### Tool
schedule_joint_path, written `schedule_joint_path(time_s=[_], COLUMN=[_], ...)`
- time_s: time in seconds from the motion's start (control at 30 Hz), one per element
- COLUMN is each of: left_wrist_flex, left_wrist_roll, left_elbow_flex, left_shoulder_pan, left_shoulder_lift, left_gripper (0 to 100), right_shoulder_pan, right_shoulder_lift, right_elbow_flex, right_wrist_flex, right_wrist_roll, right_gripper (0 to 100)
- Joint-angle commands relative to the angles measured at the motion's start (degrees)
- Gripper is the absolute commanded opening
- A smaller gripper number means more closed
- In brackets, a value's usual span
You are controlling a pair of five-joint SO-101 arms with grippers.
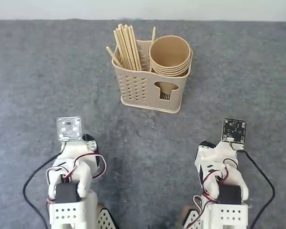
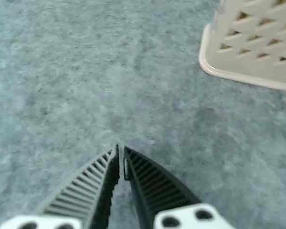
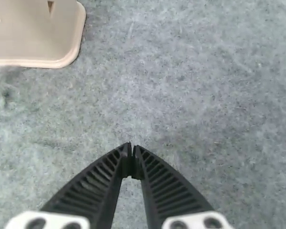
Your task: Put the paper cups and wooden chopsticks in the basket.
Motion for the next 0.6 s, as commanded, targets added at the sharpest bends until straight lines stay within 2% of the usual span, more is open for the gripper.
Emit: schedule_joint_path(time_s=[0.0,0.17,0.57], left_wrist_flex=[1.41,9.49,8.79], left_wrist_roll=[-3.6,-4.4,-4.31], left_elbow_flex=[-0.31,-0.31,-0.31], left_shoulder_pan=[2.64,0.62,0.53], left_shoulder_lift=[-0.79,-1.05,-0.79], left_gripper=[1,1,1], right_shoulder_pan=[0.04,0.04,-0.04], right_shoulder_lift=[-0.84,-0.84,-0.84], right_elbow_flex=[1.05,1.05,1.05], right_wrist_flex=[0.13,0.13,0.13], right_wrist_roll=[0.79,0.79,0.79], right_gripper=[0.8,0.8,0.8])
